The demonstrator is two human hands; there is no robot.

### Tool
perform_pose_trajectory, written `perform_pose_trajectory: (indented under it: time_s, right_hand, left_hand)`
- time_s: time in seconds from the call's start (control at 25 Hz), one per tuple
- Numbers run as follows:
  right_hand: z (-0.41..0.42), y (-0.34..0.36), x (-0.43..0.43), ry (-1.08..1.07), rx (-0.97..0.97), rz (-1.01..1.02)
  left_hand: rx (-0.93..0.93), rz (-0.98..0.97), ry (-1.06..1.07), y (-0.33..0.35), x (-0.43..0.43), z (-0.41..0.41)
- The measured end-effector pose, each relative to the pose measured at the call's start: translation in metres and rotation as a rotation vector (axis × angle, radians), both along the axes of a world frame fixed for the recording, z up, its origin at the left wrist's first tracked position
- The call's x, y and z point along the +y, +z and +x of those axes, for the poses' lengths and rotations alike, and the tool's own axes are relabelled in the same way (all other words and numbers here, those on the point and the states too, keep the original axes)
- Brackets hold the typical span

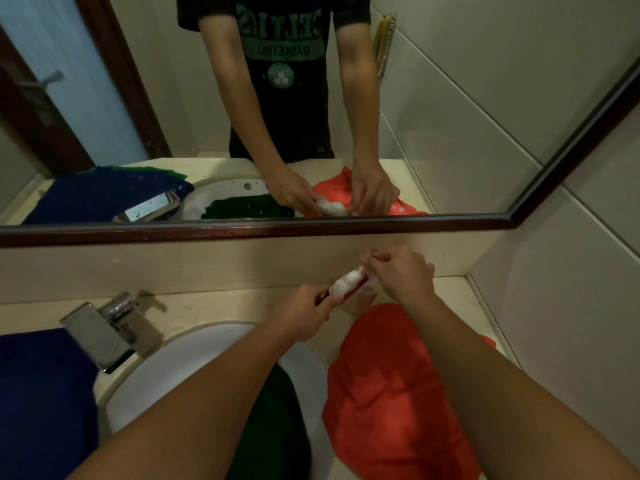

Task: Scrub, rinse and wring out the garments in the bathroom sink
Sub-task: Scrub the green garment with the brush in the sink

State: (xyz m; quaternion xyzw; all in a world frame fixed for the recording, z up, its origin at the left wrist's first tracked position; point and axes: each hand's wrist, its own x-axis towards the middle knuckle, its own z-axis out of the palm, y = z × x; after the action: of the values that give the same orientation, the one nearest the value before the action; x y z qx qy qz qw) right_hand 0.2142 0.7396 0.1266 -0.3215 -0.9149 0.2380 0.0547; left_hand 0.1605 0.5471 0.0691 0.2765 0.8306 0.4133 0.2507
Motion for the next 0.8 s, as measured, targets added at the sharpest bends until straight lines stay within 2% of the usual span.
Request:
perform_pose_trajectory:
  time_s: [0.32,0.68,0.8]
  right_hand:
    - [0.001,0.004,-0.004,0.018,0.060,-0.031]
    - [0.003,0.006,-0.008,0.029,-0.033,0.008]
    - [0.010,0.012,-0.013,0.028,0.033,0.025]
  left_hand:
    - [-0.001,0.014,0.000,0.000,0.002,0.001]
    - [0.009,0.069,0.025,-0.004,0.000,0.002]
    - [0.042,0.112,0.037,-0.008,-0.006,0.007]
